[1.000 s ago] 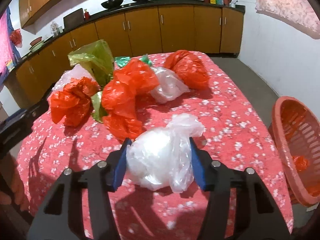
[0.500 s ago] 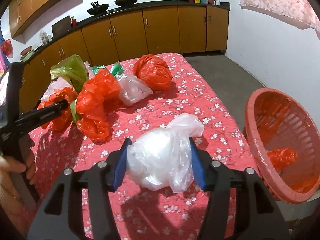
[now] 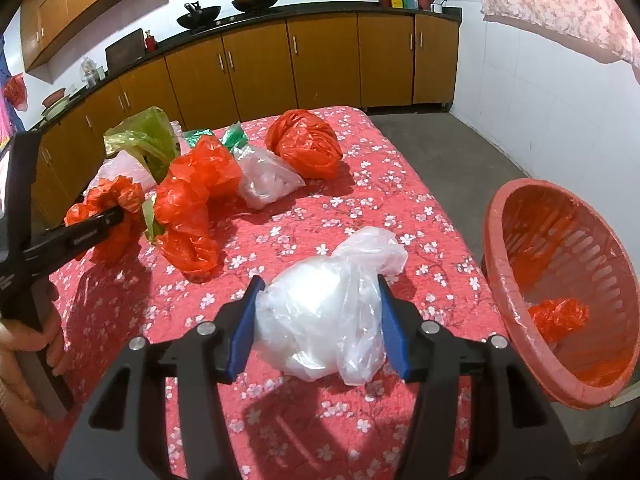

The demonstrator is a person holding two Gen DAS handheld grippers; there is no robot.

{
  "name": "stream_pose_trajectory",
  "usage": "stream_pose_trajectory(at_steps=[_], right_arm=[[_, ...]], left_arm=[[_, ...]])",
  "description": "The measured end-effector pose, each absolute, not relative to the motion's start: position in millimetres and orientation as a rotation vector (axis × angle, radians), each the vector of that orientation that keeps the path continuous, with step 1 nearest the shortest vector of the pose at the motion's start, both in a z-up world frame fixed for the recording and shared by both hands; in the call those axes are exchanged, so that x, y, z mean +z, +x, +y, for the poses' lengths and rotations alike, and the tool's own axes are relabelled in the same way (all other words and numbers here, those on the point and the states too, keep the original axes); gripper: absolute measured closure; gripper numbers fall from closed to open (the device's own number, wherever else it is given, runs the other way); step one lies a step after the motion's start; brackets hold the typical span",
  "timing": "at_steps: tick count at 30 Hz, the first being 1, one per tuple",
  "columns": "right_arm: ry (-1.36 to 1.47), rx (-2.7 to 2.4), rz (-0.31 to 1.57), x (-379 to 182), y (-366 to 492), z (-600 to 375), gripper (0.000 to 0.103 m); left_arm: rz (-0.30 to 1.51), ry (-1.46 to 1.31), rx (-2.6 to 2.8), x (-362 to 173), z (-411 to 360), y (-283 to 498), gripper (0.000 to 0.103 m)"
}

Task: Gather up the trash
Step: 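Carry the white bag in the right tool while the left tool carries the orange bag toward the basket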

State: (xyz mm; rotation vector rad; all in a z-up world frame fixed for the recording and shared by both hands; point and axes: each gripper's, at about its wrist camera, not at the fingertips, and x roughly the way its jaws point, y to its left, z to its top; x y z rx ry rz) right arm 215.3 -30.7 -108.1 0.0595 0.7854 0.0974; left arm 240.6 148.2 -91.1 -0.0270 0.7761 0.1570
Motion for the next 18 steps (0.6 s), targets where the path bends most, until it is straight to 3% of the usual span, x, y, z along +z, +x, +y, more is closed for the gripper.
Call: stream_pose_trajectory(at_steps=[18], right_arm=[[0.035,0.114,0.736,-81.0,177.5,-28.1,0.049]], left_arm=[[0.704,-0.015,0.176,-59.7,149.9,176.2,0.058]])
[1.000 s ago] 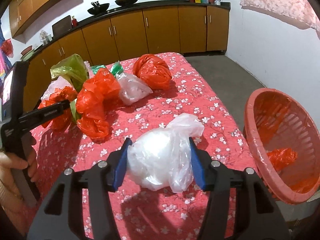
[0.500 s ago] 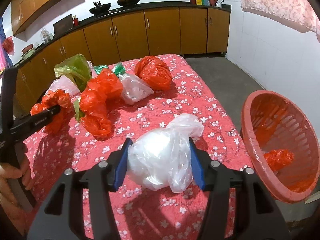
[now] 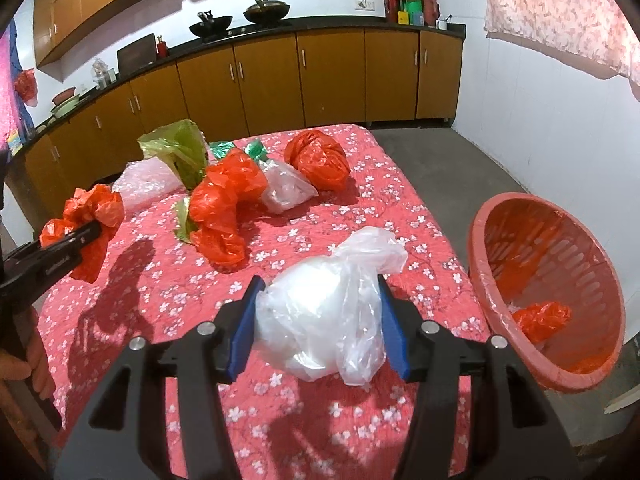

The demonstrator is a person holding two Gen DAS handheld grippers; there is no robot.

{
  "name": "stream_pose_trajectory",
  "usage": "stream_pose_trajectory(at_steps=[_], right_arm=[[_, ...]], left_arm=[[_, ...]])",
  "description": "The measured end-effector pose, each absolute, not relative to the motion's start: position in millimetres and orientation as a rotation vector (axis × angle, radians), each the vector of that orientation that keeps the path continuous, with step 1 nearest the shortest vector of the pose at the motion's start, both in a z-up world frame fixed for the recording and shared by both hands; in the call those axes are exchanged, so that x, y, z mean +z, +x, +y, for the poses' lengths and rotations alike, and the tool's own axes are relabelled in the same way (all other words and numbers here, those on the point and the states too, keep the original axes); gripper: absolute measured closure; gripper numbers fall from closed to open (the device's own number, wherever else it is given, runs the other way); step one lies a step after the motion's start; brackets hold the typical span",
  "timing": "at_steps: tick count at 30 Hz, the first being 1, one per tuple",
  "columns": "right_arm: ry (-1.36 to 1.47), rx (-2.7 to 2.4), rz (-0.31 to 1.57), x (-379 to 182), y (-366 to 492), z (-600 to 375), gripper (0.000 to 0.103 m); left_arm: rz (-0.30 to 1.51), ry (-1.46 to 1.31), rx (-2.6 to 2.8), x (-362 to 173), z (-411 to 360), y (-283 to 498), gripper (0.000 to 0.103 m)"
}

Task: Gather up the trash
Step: 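Carry the white bag in the right tool while the left tool carries the orange bag toward the basket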

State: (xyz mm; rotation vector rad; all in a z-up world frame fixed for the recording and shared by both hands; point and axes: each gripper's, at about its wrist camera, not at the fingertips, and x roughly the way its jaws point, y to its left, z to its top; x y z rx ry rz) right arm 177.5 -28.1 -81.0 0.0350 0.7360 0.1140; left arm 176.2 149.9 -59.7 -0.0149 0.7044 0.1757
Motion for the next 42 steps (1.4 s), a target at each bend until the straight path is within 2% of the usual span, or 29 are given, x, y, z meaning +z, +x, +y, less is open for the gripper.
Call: stream_pose_trajectory(at_steps=[9,22,42], right_arm=[[0.037,0.125,0.704,-66.3,156.2,-33.7,0.050],[0.055,0.065,0.668,-55.3,136.0,-73.5,0.050],[0.028,-0.115,0.655,-63.0,124.6,-155.7,0.050]], left_arm=[[0.675,-0.019,0.163,-41.0,140.3,158.1,0.058],[0.624,0.005,0.074,-20.4,85.4,141.8,0.058],[0.640,0.055,-0.084,-26.7,-4.5,145.8,0.058]])
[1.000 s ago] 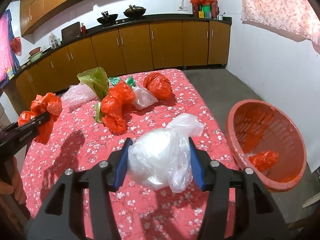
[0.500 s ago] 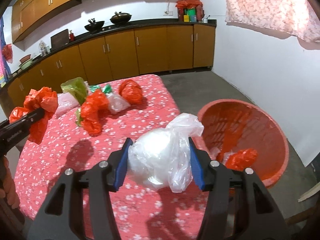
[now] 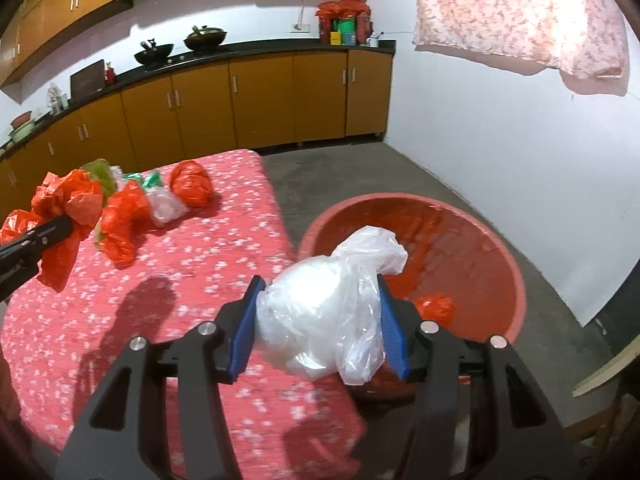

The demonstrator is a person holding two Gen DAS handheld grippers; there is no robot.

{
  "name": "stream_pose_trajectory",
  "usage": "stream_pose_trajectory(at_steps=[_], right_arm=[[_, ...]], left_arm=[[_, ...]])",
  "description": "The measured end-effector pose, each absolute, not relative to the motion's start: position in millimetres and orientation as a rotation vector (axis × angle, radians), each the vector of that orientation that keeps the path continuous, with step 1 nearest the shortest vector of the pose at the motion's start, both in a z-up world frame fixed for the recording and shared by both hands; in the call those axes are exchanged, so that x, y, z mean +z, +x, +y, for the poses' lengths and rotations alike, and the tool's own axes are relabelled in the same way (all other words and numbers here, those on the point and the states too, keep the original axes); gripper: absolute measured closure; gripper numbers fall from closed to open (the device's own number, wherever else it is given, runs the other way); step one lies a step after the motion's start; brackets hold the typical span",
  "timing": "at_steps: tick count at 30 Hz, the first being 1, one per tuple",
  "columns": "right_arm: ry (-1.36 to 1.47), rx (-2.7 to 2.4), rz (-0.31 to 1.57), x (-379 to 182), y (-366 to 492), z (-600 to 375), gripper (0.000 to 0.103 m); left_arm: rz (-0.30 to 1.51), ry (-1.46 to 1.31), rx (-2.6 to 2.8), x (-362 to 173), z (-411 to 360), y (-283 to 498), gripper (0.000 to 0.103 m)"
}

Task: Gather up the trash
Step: 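Carry the white bag in the right tool while the left tool carries the orange bag toward the basket, then open both tools over the orange basket to drop the bags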

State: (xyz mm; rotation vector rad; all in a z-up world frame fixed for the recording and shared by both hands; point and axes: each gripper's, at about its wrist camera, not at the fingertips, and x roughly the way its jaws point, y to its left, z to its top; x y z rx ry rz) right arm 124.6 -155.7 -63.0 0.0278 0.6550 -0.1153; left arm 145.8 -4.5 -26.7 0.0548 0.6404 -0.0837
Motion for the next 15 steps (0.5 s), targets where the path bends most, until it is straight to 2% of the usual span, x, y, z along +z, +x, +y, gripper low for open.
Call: stream_pose_trajectory(at_steps=[15], right_arm=[[0.037,-0.214,0.654,-72.2,135.2,-209.8,0.050]], left_arm=[[0.676,0.095,-0.181,-39.3,-66.2,163.1,0.058]])
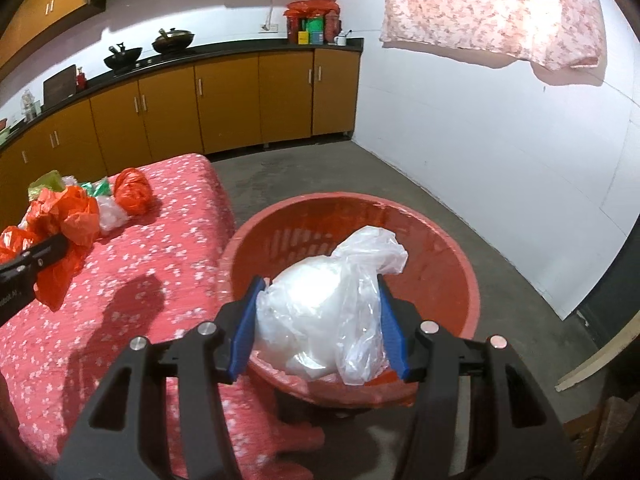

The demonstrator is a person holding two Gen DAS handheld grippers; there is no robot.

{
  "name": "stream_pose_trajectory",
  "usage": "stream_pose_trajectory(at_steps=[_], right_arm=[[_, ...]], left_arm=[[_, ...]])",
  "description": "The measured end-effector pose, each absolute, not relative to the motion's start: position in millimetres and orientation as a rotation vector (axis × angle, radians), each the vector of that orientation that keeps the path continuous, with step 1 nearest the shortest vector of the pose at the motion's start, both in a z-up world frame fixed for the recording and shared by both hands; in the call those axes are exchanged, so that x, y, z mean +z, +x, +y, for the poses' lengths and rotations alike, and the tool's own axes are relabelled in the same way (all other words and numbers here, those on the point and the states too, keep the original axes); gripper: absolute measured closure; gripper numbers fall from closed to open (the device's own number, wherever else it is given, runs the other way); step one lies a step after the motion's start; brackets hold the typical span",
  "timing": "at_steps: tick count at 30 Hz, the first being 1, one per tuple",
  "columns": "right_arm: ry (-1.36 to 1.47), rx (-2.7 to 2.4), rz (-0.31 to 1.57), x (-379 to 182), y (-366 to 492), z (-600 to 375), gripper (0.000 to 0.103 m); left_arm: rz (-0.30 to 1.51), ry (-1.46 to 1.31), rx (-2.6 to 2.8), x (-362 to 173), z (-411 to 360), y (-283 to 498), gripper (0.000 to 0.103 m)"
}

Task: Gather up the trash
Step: 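Open both tools over the orange basket to drop the bags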

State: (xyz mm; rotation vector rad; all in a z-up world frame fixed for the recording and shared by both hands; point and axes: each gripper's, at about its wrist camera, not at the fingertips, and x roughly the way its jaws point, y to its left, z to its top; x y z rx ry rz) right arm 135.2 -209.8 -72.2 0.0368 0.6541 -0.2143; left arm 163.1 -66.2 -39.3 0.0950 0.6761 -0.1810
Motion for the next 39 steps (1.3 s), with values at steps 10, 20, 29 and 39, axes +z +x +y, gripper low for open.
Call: stream_pose_trajectory(at_steps=[10,20,29,39], right_arm=[[0.058,-0.248,0.651,-75.2,141.7,-234.5,0.050],[0.083,-0.275,0.657,-82.6,149.4,-257.2,0.050],[0.107,-0.297,0.654,-87.6,156.1,-275.8,0.050],[0.154,-0.300,0.634,-85.4,165.3,-305.1,0.050]], left_arm=[[0.677,0.114,-0.263,-41.7,-111.5,172.7,0.058],[0.689,0.125,-0.328,-48.8,-145.7,189.2,0.058],[0.693,0.147,-0.394,-55.2,-178.3,195.5,0.058],[0.700,0.180,-0.490,-66.1,-213.4,204.7,0.058]])
